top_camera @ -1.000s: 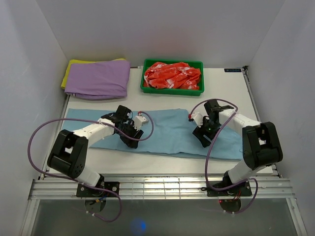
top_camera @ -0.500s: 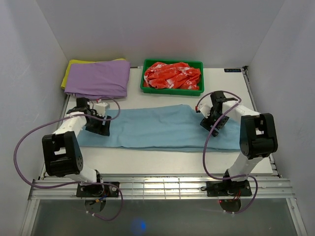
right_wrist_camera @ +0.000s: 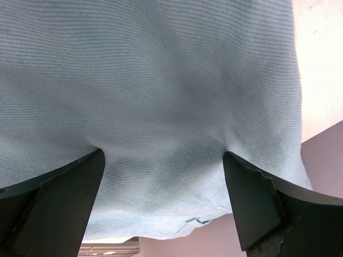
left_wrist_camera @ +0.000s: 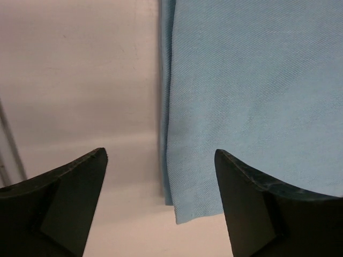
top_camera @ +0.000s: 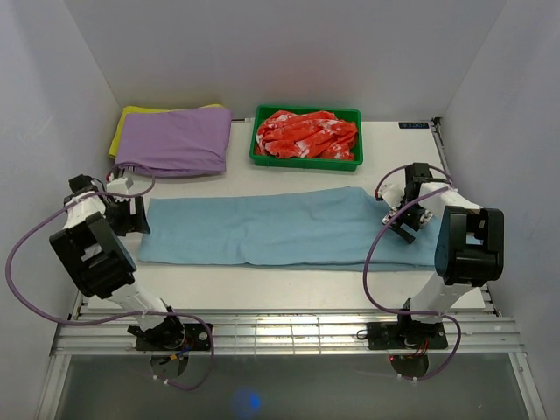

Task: Fold and stack the trousers
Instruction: Fold the trousers

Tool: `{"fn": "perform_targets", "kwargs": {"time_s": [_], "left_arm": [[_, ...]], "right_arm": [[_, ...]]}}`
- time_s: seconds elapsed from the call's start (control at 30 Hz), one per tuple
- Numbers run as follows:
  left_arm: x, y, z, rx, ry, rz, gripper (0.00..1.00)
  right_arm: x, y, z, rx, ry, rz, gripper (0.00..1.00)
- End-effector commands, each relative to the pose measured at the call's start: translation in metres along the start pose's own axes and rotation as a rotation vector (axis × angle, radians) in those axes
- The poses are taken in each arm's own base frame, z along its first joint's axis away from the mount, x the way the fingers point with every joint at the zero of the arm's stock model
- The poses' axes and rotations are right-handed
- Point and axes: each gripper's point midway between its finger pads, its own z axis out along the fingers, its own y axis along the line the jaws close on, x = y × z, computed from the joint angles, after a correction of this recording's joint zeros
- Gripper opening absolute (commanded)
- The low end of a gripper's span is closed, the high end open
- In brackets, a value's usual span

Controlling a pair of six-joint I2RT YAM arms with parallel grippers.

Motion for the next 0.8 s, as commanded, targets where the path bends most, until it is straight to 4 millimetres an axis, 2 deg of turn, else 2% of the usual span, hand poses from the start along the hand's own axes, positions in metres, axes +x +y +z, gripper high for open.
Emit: {"fn": "perform_targets", "kwargs": {"time_s": [0.0,0.07,0.23,0.43,0.53,0.77], "left_arm": [[0.004,-0.011,0.009,0.091,0.014,-0.041,0.89],[0.011,-0.016,0.017,0.119,0.025,-0.062,0.83],[0.026,-0.019,0.04,0.139,0.046,-0.11,0.77],[0.055,-0.029,0.066,0.131,0.122,-0.116,0.62],[0.064,-0.034,0.069,0.121,0.137,-0.104,0.56],[0.078,-0.046,0.07,0.142,0.17,-0.104,0.52]], "right_arm": [[0.0,0.019,-0.004,-0.106,-0.013,-0.004,0.97],[-0.004,0.015,-0.01,-0.103,-0.03,0.003,0.98],[-0.007,0.016,-0.017,-0.113,-0.043,0.016,0.98],[-0.007,0.017,-0.015,-0.125,-0.036,0.026,0.98],[-0.008,0.018,-0.015,-0.133,-0.035,0.035,0.98],[-0.011,0.016,-0.019,-0.138,-0.037,0.05,0.98]]}}
